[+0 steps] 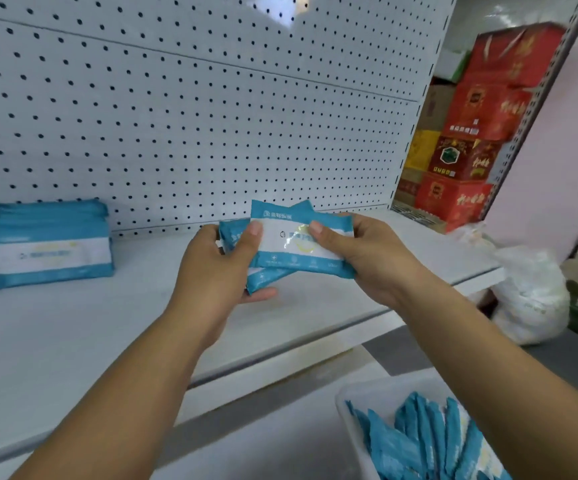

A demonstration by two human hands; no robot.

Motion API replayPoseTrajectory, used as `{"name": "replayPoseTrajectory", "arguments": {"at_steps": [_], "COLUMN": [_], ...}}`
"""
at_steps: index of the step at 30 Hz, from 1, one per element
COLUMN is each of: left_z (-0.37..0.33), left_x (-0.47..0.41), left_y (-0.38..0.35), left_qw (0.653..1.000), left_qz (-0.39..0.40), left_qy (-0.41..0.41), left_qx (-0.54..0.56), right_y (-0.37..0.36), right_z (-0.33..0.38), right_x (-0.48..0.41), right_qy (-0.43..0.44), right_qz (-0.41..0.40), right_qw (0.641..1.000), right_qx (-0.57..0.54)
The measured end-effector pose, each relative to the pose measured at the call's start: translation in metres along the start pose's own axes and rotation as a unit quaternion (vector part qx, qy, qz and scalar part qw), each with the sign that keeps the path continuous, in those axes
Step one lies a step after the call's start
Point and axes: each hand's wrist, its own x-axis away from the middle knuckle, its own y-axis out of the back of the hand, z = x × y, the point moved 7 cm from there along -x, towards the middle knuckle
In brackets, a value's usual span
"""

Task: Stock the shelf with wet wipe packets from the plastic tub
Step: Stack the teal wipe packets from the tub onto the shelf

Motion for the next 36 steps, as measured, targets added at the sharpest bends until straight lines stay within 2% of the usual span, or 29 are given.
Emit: {"name": "replayPoseTrajectory", "arguments": {"at_steps": [7,13,16,22,25,28,36], "left_z": [-0.01,-0.013,-0.022,-0.049,-0.054,-0.054,-0.055], "left_x": [-0.019,-0.008,0.01,0.062,0.088,0.114,0.133], "left_y": [0.096,0.186,0.231,0.329,0.372,0.403,0.436], "left_qw": [0.992,0.961,0.928,0.827,0.781,0.736,0.719], "left_qz": [-0.109,-0.249,-0.344,-0.527,-0.6,-0.656,-0.675], "left_qy": [0.015,-0.004,-0.039,-0.137,-0.147,-0.145,-0.138], "left_qx": [0.062,0.123,0.137,0.138,0.087,0.08,0.096], "right_y": [-0.084,-0.156,-0.194,-0.278,-0.324,-0.363,-0.464], "right_z": [-0.015,-0.018,-0.021,-0.032,-0.031,-0.03,-0.025], "right_x": [-0.036,-0.05,-0.052,-0.04,-0.026,-0.017,-0.002], "right_qy": [-0.012,-0.024,-0.026,-0.04,-0.014,0.029,0.114], "right_qz": [-0.014,0.015,0.04,0.136,0.191,0.203,0.268], "right_qw": [0.999,0.999,0.999,0.99,0.982,0.977,0.951], "right_qx": [-0.038,-0.022,-0.006,0.005,0.008,0.055,0.105]}}
